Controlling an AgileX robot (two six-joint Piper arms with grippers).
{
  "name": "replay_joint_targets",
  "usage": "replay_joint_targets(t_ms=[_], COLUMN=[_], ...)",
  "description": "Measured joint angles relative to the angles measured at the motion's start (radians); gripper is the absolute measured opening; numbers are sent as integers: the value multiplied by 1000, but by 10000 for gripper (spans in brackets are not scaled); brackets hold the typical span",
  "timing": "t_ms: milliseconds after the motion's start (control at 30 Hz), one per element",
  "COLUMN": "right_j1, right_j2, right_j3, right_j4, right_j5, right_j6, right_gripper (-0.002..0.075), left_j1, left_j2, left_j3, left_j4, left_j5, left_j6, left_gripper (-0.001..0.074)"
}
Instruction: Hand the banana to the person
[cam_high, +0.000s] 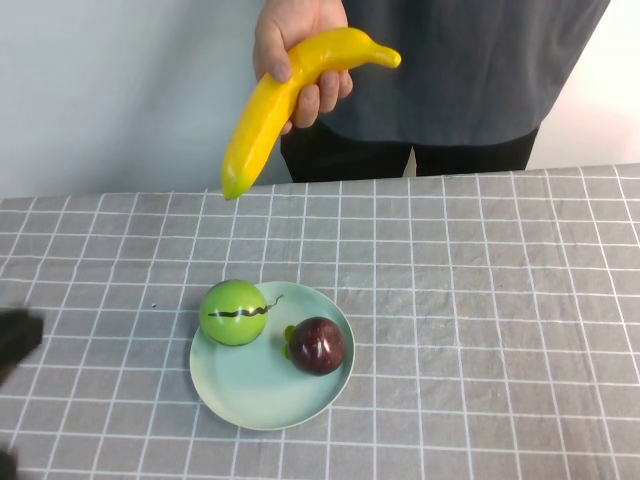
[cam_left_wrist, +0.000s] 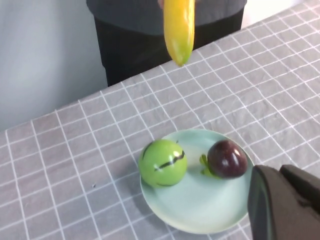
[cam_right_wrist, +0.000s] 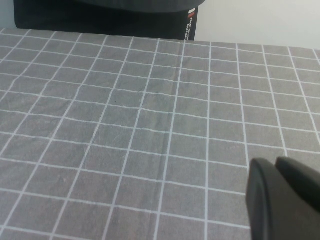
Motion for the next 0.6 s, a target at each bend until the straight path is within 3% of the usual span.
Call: replay_joint_targets(t_ms=[367, 600], right_j1=[0, 0], right_j2=[0, 0], right_j3=[0, 0], right_j4=[0, 1], right_j5=[0, 0], right_j6=[0, 0], right_gripper=[-9, -9], left_j1=[0, 30], left_j2=[-216, -358], left_j3=[219, 532], left_j4=[-11, -39], left_j5=[-56, -529], left_j6=[-26, 6], left_gripper=[-3, -4])
